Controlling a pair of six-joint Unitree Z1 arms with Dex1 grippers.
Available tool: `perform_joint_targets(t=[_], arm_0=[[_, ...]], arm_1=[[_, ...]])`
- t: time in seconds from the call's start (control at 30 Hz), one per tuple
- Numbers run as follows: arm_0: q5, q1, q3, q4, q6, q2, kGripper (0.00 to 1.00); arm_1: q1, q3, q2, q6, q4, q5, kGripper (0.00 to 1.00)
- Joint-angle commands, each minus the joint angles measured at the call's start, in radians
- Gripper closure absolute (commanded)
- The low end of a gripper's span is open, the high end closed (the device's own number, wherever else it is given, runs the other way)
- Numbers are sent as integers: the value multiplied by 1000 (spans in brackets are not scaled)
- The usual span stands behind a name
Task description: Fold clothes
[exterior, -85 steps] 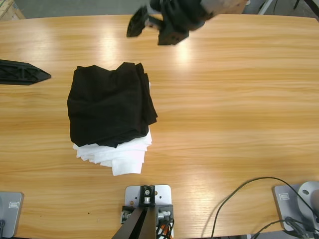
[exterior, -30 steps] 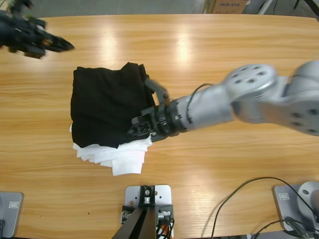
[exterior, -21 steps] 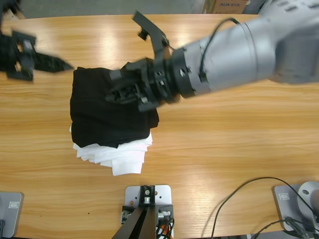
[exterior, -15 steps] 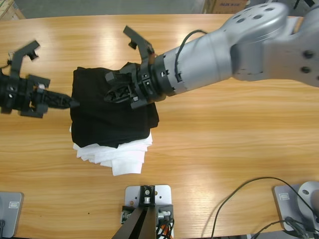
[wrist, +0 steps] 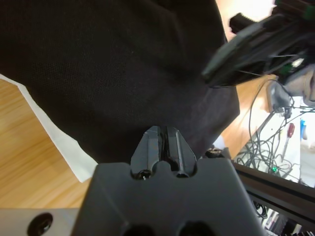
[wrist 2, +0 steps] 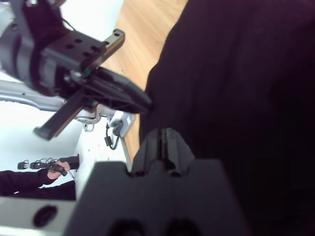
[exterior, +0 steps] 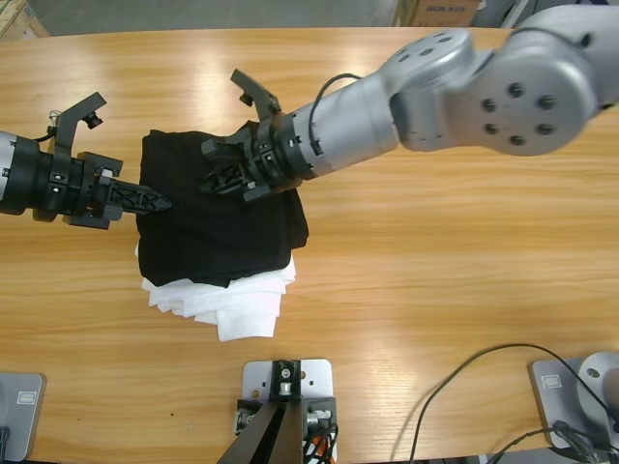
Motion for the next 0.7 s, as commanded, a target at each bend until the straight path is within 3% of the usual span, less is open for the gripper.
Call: perform_joint_targets(t=[0.03,0.53,0.6,0.7], arm_0=[[6,-12,29,-14,3,58,1000],[-6,-12,53,-17,3,53,1000],[-6,-12,71,-17,3,42,888],[-7,-12,91,-17,3,22,888]], arm_1=[[-93,-7,135,-18,-75,57,1000],[-173,-72,211,-26,-89,66,1000],[-198,-75,227,-28,-87,66,1000],[-246,-70,238,-40,-87,68,1000]])
